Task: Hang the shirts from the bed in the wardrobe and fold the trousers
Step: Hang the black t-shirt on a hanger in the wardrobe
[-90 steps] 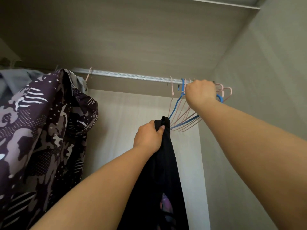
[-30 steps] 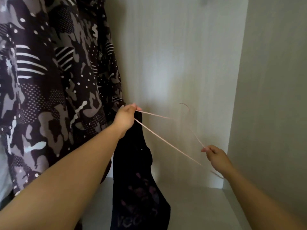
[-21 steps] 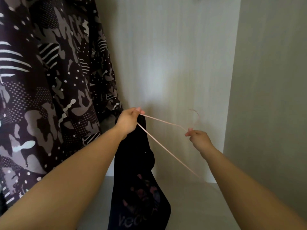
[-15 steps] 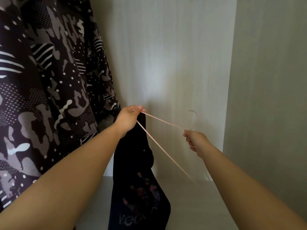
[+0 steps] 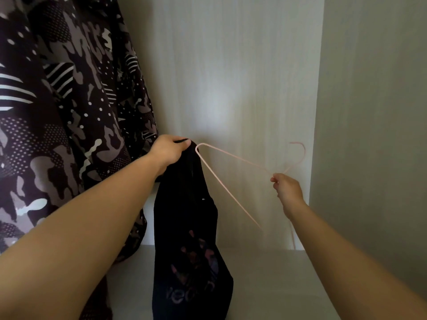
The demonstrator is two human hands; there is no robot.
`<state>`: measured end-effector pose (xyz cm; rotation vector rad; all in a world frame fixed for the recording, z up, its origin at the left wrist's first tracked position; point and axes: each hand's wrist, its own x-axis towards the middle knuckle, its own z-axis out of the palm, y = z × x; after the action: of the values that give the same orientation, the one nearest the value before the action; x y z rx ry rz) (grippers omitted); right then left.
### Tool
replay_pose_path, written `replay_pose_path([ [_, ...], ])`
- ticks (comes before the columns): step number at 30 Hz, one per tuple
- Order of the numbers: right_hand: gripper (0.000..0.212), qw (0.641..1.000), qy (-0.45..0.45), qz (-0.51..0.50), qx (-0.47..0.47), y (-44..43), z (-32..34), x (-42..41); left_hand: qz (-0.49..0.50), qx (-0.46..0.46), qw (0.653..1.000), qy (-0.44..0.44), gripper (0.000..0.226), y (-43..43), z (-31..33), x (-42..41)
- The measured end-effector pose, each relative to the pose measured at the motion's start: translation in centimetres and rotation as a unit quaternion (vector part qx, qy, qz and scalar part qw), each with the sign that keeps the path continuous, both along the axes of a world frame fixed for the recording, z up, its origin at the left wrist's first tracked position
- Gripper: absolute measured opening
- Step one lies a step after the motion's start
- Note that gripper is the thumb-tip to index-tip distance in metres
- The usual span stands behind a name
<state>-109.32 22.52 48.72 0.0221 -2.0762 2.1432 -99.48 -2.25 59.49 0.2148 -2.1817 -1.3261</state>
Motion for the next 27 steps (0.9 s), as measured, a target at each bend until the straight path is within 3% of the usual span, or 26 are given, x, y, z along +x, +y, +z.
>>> replay_pose_path([
  [3, 0.021, 0.999, 0.041, 0.001, 0.009, 0.3, 0.3, 0.3, 0.004, -0.033, 0.999, 0.016, 0.023, 0.2, 0.3, 0.1],
  [8, 0.025, 0.995, 0.092, 0.004, 0.049, -0.5, 1.0, 1.3, 0.045, -0.224, 0.973, 0.0, 0.027, 0.6, 0.7, 0.0],
  [11, 0.026, 0.989, 0.125, 0.01, 0.072, -1.0, 1.6, 1.7, 0.061, -0.28, 0.958, 0.015, 0.025, 1.2, 0.7, 0.1],
  [16, 0.029, 0.972, 0.193, 0.034, 0.129, -2.5, 1.7, 2.0, 0.061, -0.391, 0.916, 0.071, 0.022, 3.4, 0.1, 0.2],
  [19, 0.03, 0.966, 0.227, 0.043, 0.116, -3.3, 2.6, 2.5, 0.033, -0.483, 0.872, 0.072, 0.022, 4.5, -0.3, 0.2],
  [23, 0.03, 0.969, 0.231, 0.046, 0.075, -3.6, 3.2, 2.7, 0.046, -0.49, 0.87, 0.041, 0.027, 4.2, -0.2, -0.2],
  [27, 0.025, 0.951, 0.263, 0.092, 0.134, -5.5, 3.4, 3.8, -0.013, -0.425, 0.904, 0.052, 0.024, 6.5, -0.2, -1.2],
])
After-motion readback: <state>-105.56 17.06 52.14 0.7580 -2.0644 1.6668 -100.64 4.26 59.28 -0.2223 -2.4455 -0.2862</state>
